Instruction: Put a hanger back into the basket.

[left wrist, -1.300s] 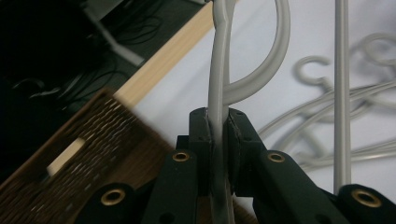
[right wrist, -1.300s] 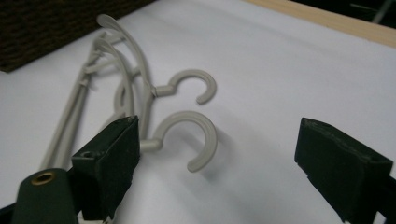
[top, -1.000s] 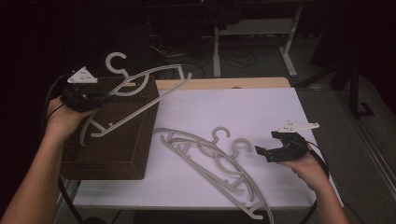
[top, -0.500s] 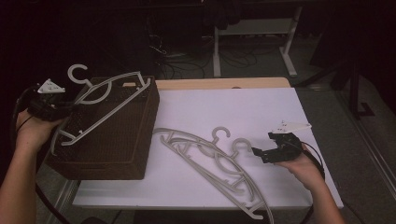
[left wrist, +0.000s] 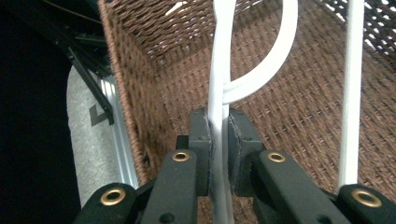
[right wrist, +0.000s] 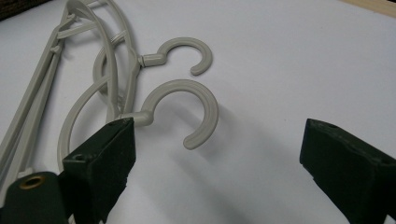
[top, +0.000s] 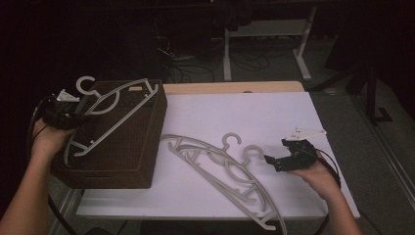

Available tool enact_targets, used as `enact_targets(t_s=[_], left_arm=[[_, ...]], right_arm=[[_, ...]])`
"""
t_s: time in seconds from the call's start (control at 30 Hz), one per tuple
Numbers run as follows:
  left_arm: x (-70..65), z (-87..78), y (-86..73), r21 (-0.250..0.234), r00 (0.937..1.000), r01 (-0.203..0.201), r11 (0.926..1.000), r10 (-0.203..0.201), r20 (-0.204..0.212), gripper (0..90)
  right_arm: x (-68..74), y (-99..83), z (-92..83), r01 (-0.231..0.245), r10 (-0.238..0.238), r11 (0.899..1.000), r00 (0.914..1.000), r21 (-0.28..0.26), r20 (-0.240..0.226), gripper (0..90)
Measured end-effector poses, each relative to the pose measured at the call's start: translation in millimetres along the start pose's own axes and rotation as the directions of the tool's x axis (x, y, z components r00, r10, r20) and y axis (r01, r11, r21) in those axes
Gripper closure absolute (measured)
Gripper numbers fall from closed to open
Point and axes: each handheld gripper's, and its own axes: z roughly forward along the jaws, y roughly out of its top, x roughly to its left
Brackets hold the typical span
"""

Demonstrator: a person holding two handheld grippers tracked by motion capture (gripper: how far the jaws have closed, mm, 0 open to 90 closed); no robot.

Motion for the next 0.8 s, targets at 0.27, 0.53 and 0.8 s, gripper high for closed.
enact_targets(t_s=[0.27,0.53,0.8], left_arm=[[-6.8,21.2,-12.5,0.06,0.9996,0.021,0.998,-0.022,0.019,82.0],[-7.1,22.8,-17.1,0.015,0.9952,0.075,0.9971,-0.076,0.062,53.3],[-18.8,9.6,-5.4,-0.113,0.9698,0.125,0.9857,-0.097,0.224,40.2]], right_arm=[[1.2,0.6,1.3,0.005,-0.005,1.0,1.0,0.002,-0.003,10.2],[0.6,0.9,0.3,0.001,-0.001,1.0,1.0,-0.002,-0.004,10.3],[1.3,1.4,0.0,0.004,-0.004,1.0,1.0,-0.004,-0.008,10.3]])
